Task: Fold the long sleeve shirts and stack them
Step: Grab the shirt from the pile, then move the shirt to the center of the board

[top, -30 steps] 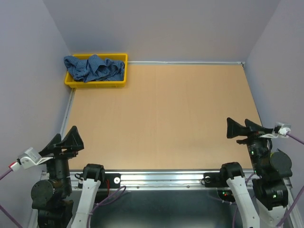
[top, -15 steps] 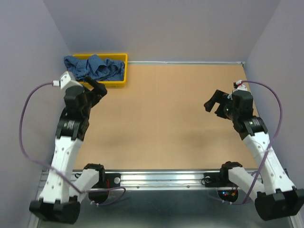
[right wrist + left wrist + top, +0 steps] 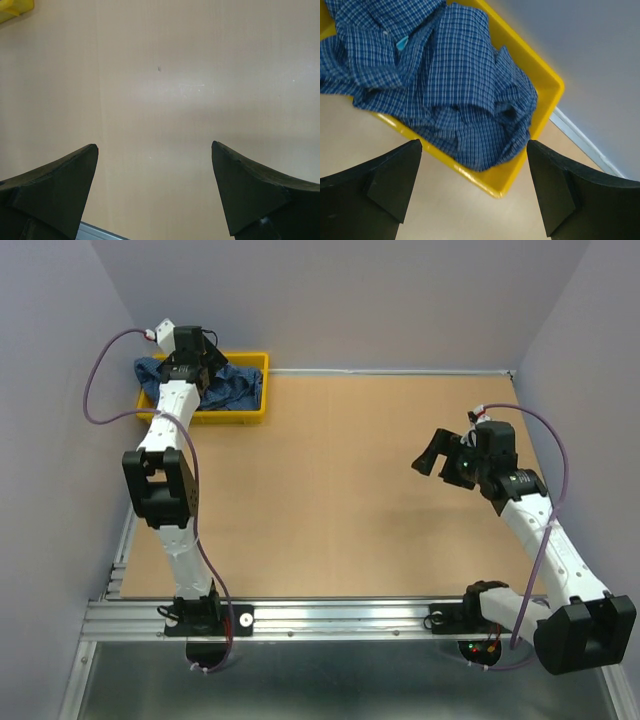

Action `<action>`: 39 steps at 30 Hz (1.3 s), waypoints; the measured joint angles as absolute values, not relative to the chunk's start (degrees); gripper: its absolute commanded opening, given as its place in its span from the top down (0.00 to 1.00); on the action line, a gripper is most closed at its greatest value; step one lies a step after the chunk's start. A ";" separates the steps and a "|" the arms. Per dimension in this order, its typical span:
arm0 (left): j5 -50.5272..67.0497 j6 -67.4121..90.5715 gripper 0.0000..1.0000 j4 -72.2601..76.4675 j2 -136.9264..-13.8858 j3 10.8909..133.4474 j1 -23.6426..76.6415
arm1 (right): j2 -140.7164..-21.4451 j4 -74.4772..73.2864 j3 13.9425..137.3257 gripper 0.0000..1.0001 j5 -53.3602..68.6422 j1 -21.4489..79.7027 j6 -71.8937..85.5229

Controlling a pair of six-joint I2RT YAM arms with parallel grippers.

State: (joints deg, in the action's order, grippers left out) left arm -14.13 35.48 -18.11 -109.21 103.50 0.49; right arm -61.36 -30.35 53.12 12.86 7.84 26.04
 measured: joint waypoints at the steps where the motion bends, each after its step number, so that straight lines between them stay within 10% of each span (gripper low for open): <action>1: -14.44 35.11 0.01 -18.20 -112.99 107.04 -0.12 | -61.01 -29.95 53.08 0.00 13.23 7.84 25.71; 11: -18.22 31.66 0.04 -20.60 -136.20 124.03 -1.87 | -60.66 -28.12 50.98 0.00 15.25 7.84 23.49; 14: -18.28 30.92 0.28 -20.49 -139.31 124.03 -1.87 | -60.75 -27.83 50.52 0.00 15.53 7.84 23.09; 15: -18.22 30.37 0.58 -19.51 -140.25 124.05 -1.80 | -60.75 -27.83 50.43 0.00 15.57 7.84 23.03; 19: -17.37 28.62 1.00 -19.05 -140.97 124.25 -1.72 | -60.71 -27.62 49.76 0.00 15.97 7.84 22.85; 39: -4.56 23.35 1.00 -6.22 -105.16 123.11 5.87 | -47.11 -27.66 49.69 0.00 16.36 7.84 23.66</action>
State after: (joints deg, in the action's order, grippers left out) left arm -4.56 23.35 -6.22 -105.16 123.11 5.87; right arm -47.11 -27.66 49.69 16.36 7.84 23.66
